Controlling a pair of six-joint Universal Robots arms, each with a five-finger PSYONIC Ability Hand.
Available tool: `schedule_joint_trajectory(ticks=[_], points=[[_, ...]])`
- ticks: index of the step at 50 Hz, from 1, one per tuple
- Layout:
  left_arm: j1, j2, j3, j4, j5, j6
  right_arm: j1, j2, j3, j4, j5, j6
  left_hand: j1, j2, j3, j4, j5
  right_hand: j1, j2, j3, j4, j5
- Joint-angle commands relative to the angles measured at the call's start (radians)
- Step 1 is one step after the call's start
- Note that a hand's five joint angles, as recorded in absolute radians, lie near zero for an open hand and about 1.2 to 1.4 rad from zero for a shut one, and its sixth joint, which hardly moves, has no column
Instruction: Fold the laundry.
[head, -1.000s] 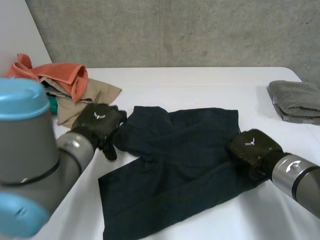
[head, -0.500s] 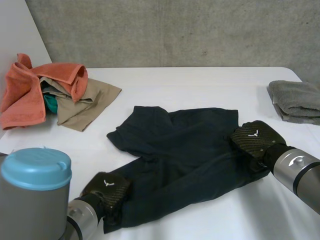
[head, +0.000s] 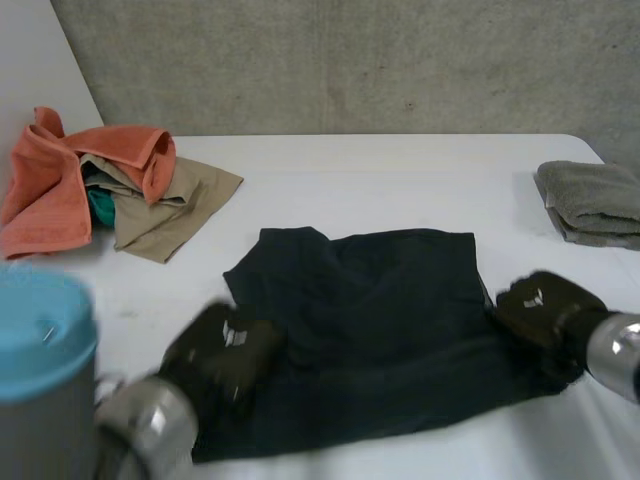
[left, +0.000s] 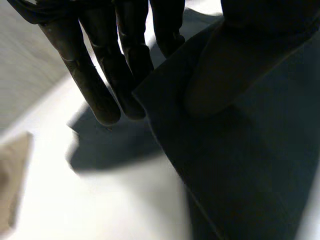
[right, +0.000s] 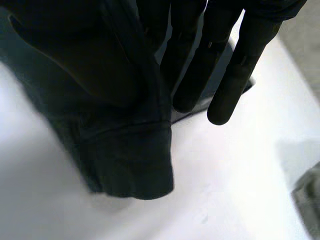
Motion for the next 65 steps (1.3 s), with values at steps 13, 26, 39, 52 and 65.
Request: schedule_joint_trajectory(ticks=[13,26,39,52,65], points=[[0.170,-0.680,0.739,0.345,-0.074,0.243,0.195,0.509,-0.468,-0.538,0.151,0.157,0.253,0.200,0.200,0.196,0.227,0.264,0.216,0.212,0.196,0.210],[0.157,-0.823,0.861,0.440,-0.085,0.259,0.232,0.751,-0.723,-0.582,0.211,0.177,-0.969,-1.022,-1.022,-1.026,-0.995,-0.958,-1.006,-1.010,-1.026,-1.012],[0.136,-0.553,0.569,0.466,-0.091,0.219,0.128,0.361,-0.370,-0.204,0.132,0.441,-0.969,-1.022,-1.022,-1.026,-0.995,-0.848,-0.896,-0.900,-0.916,-0.902],[0.127,-0.477,0.397,0.466,-0.091,0.164,0.052,0.359,-0.216,-0.335,0.050,0.449,-0.969,-1.022,-1.022,-1.026,-0.995,-0.728,-0.776,-0.780,-0.796,-0.782],[0.111,-0.422,0.331,0.466,-0.089,0.159,0.028,0.370,-0.163,-0.447,0.073,0.416,-0.969,-1.022,-1.022,-1.026,-0.995,0.264,0.216,0.212,0.196,0.210]])
